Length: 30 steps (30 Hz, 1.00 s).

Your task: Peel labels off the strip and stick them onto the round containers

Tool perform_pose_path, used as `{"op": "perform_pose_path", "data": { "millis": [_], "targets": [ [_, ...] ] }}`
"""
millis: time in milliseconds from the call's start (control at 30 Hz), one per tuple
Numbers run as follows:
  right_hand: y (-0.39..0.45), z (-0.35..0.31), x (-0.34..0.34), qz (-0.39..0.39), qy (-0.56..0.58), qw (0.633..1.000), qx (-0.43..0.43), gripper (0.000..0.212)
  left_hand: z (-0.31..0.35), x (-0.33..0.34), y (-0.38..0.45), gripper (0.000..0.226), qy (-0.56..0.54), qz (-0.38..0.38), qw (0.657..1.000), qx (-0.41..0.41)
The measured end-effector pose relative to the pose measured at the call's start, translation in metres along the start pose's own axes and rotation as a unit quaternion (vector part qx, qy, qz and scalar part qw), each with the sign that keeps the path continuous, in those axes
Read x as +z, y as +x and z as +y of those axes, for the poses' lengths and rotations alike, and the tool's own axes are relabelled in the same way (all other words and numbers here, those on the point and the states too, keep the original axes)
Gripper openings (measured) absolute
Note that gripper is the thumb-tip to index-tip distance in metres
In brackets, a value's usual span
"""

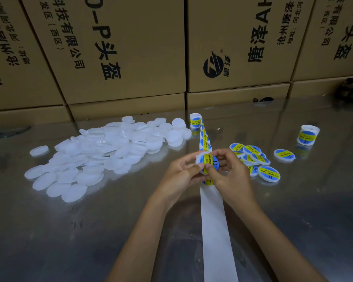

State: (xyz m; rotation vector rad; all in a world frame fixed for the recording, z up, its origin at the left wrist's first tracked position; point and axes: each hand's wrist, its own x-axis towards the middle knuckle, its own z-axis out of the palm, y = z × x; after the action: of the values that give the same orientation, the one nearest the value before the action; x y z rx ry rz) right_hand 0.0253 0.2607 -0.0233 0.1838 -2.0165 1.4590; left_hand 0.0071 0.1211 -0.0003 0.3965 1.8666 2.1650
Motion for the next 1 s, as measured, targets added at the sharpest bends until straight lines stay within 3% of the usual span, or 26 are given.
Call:
{"op": "perform_pose_path", "data": {
  "millis": [267, 433, 667, 1000],
  "targets": [
    [0.001, 0.008, -0.001, 0.026, -0.143, 0.988, -0.046, 0.030, -0.002, -0.001, 0.002, 0.032, -0.054, 0.019, 0.998, 0.000],
    [0.002, 0.013, -0.004, 0.019, -0.107, 0.994, 0.010, 0.073, 0.000, -0.004, 0.003, 0.033, -0.150, 0.013, 0.988, -0.033],
    [0.000, 0.014, 0.000, -0.036, -0.148, 0.988, -0.002, 0.035, 0.003, -0.004, 0.002, 0.033, -0.203, -0.023, 0.978, -0.031],
    [0.000, 0.014, -0.007, -0.019, -0.192, 0.981, -0.007, 0.048, 0.004, -0.004, 0.000, 0.029, -0.131, -0.021, 0.990, -0.051]
  ]
}}
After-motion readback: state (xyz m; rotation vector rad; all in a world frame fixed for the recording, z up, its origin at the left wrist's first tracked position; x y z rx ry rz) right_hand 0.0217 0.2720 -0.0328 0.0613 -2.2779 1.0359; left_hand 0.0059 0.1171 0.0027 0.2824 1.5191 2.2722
